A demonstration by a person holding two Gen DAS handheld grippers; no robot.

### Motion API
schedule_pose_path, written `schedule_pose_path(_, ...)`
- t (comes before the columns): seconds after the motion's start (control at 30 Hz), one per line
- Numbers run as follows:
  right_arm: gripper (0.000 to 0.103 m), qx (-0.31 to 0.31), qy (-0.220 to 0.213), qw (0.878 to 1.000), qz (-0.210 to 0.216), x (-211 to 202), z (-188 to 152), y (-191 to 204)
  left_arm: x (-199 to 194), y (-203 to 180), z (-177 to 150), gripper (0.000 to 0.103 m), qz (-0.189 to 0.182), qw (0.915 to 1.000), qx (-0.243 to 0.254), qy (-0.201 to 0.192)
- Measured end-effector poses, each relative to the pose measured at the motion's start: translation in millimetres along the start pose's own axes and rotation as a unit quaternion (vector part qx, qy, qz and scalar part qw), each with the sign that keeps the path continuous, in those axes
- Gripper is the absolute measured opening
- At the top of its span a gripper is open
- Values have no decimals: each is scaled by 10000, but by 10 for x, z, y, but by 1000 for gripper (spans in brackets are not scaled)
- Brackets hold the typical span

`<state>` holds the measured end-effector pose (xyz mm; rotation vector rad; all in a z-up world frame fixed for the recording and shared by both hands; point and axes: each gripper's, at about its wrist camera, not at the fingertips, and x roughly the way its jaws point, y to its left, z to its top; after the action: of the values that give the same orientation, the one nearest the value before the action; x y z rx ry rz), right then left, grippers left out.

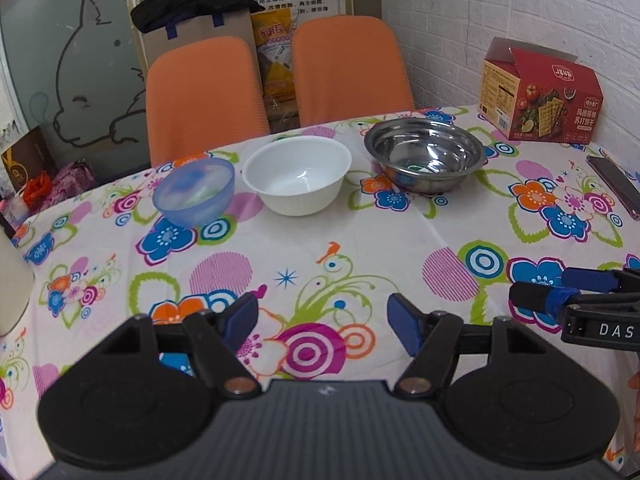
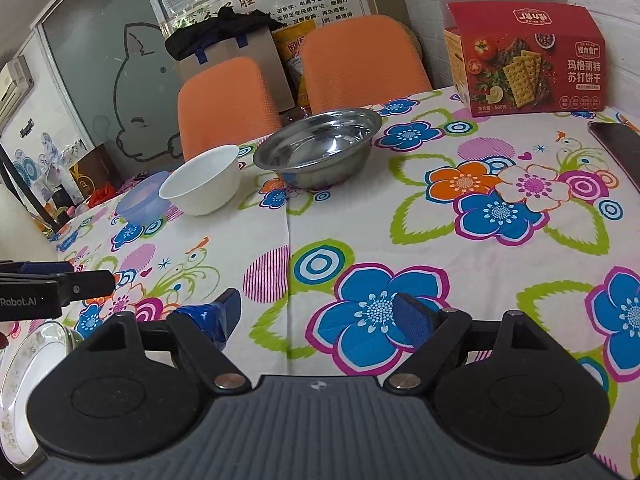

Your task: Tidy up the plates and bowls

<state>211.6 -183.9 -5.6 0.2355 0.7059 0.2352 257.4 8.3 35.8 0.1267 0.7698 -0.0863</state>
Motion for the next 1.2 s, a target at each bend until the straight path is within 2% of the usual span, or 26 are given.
schedule_pose_path(0.1,70,-123,3,9999,-19,64,114,-31,104,-79,90,70,-34,10000,54,46)
schedule_pose_path(0.33,70,-494,-284,9981,-214,176,569,-80,351,-246,435,71,19,9995,317,-2)
schedule_pose_path(0.53,70,-769,-323,9960,-313,321,857,-114,518,-350,839,71,74,9974,663,-269)
schedule_pose_path(0.63,70,-701,-320,9965,-329,428,992,-162,647,-407,1059,71,58,9959,803,-423)
schedule_pose_path(0.7,70,-608,-313,9972,-315,505,1077,-205,784,-445,1228,71,-76,9955,825,-461)
schedule_pose_path(0.9,70,-452,-264,9973,-513,842,1319,-331,1376,-427,1690,71,-701,9962,514,-79)
schedule_pose_path(1.07,70,-538,-6,9970,-563,1101,1342,-362,1781,-477,1811,71,-601,9956,676,245)
schedule_pose_path(1.2,70,-709,197,9957,-560,1271,1302,-340,1968,-527,1815,71,-521,9945,835,350)
